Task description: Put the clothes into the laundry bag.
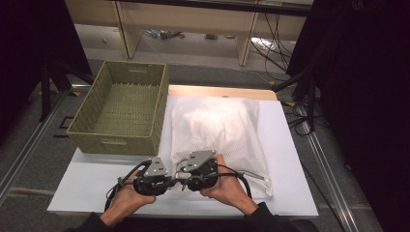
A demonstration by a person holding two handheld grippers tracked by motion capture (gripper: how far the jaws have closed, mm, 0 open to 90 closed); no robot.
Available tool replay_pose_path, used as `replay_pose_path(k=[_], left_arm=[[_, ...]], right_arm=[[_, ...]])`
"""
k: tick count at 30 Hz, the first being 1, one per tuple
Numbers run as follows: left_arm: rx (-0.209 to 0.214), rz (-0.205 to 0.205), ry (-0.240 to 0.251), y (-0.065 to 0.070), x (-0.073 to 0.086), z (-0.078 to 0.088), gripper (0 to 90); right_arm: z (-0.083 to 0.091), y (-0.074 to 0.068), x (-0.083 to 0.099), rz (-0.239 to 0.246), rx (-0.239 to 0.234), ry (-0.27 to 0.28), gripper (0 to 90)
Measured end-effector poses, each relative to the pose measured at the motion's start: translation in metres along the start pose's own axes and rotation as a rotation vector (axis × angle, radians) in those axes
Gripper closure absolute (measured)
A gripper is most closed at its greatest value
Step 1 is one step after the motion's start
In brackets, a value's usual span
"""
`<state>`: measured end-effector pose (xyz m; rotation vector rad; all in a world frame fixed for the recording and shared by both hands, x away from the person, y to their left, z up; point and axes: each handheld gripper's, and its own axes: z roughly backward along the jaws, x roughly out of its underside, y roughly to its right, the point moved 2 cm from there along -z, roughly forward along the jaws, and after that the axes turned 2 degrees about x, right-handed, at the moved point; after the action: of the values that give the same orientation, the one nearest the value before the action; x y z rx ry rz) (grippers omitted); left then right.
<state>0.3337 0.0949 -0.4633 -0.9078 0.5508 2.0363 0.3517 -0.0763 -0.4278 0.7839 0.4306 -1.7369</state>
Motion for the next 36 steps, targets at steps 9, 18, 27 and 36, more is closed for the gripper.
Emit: replay_pose_path(k=[9, 18, 27, 36], left_arm=[[0.035, 0.015, -0.008, 0.001, 0.002, 0.000, 83.9], [0.063, 0.109, -0.026, -0.006, 0.009, -0.001, 65.7], [0.030, 0.248, 0.041, -0.020, 0.010, 0.005, 63.4], [-0.012, 0.258, 0.060, -0.026, 0.009, 0.005, 82.7]], right_arm=[[0.000, 0.009, -0.001, -0.016, 0.020, -0.019, 79.3], [0.001, 0.012, 0.003, 0.009, 0.018, -0.042, 78.9], [-0.002, 0.014, 0.006, 0.018, 0.011, -0.065, 73.2], [-0.008, 0.015, 0.010, 0.001, 0.006, -0.073, 64.2]])
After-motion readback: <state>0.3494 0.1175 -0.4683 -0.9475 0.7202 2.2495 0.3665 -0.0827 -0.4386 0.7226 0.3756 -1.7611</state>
